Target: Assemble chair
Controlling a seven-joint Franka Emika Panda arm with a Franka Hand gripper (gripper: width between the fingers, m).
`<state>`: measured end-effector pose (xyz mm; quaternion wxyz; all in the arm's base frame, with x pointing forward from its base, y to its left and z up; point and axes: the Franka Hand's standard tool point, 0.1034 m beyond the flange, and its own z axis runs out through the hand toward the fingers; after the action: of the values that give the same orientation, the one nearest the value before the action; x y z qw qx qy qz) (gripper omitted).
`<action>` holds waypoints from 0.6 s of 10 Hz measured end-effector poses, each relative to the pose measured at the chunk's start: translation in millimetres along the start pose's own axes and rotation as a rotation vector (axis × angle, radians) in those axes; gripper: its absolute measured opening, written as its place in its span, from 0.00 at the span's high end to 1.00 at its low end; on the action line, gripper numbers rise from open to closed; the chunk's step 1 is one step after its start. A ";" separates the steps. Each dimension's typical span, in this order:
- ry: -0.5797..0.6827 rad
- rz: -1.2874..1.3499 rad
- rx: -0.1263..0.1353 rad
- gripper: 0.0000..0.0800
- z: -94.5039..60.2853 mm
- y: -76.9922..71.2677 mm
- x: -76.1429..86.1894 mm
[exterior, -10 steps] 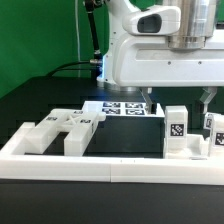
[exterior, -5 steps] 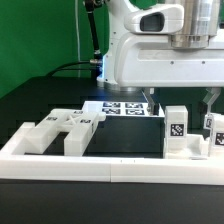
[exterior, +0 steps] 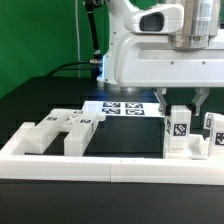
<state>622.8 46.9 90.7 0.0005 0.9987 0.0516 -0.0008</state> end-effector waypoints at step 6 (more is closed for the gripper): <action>-0.002 0.523 0.004 0.64 0.8 -3.6 -0.8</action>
Offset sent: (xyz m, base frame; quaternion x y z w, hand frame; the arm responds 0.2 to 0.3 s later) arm -0.0077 -0.0012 0.0004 -0.0131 0.0024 0.1693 0.9855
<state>621.6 50.4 89.9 -0.0011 0.9780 -0.2084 -0.0017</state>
